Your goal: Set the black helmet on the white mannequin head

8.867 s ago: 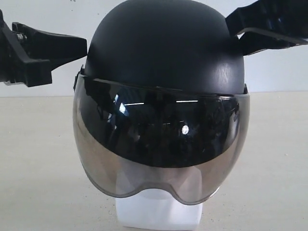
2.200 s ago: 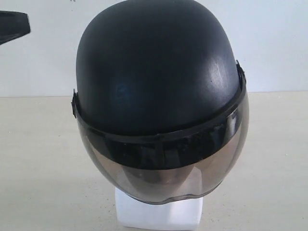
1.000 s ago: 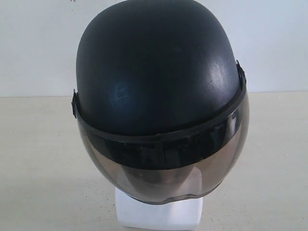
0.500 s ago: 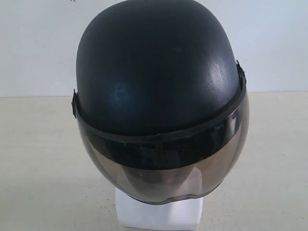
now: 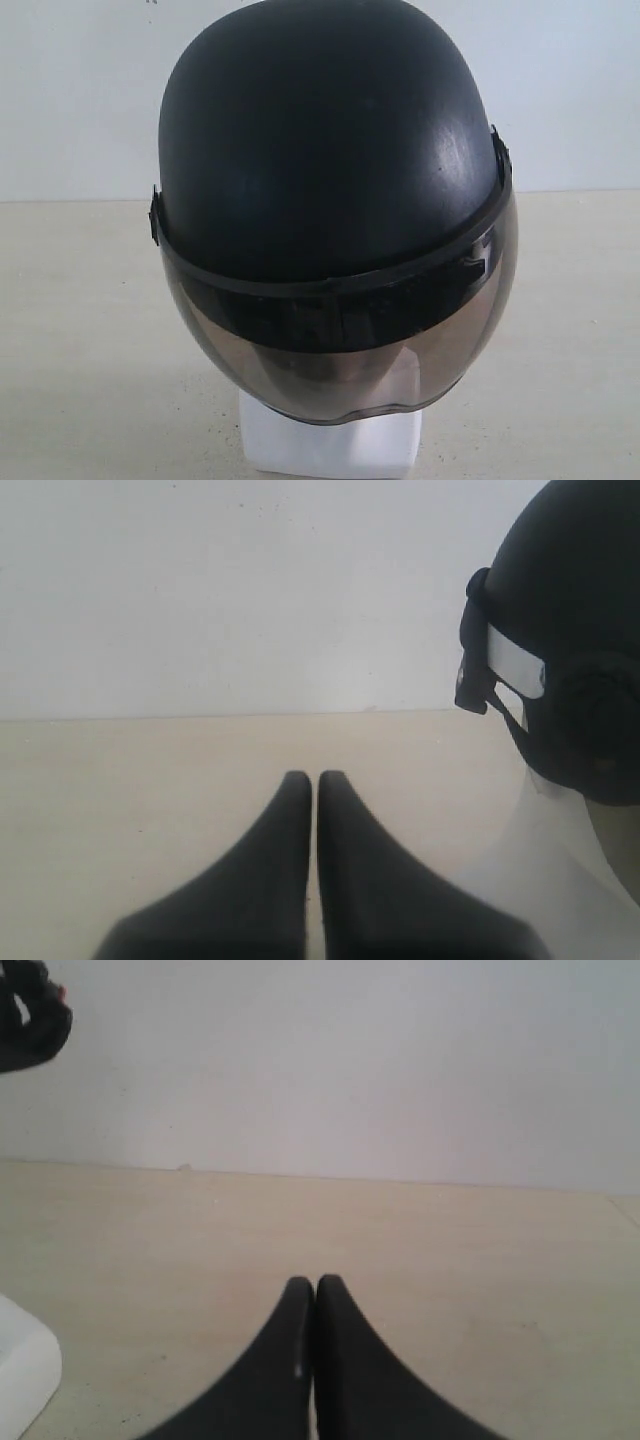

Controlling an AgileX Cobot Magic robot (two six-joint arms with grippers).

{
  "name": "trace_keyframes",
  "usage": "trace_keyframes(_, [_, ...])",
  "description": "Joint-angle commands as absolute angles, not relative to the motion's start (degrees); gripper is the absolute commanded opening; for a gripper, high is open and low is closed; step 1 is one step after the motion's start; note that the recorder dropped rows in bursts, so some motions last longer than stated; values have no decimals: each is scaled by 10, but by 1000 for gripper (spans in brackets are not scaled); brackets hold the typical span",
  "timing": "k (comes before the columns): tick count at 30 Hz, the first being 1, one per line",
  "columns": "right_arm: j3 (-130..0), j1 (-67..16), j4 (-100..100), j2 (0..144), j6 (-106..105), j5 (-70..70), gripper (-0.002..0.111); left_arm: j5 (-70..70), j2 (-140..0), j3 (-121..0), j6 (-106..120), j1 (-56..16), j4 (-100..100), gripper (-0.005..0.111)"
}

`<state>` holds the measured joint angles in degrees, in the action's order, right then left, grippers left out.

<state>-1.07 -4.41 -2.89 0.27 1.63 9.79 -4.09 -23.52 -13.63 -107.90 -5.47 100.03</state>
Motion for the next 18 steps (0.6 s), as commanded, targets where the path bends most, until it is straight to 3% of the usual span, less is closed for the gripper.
trace_keyframes(1, [0, -40, 47, 0, -63, 78, 0, -45, -232, -134, -1084, -57, 999, 4])
trace_keyframes(18, [0, -40, 52, 0, -19, 200, 0, -45, -232, -134, -1084, -57, 999, 4])
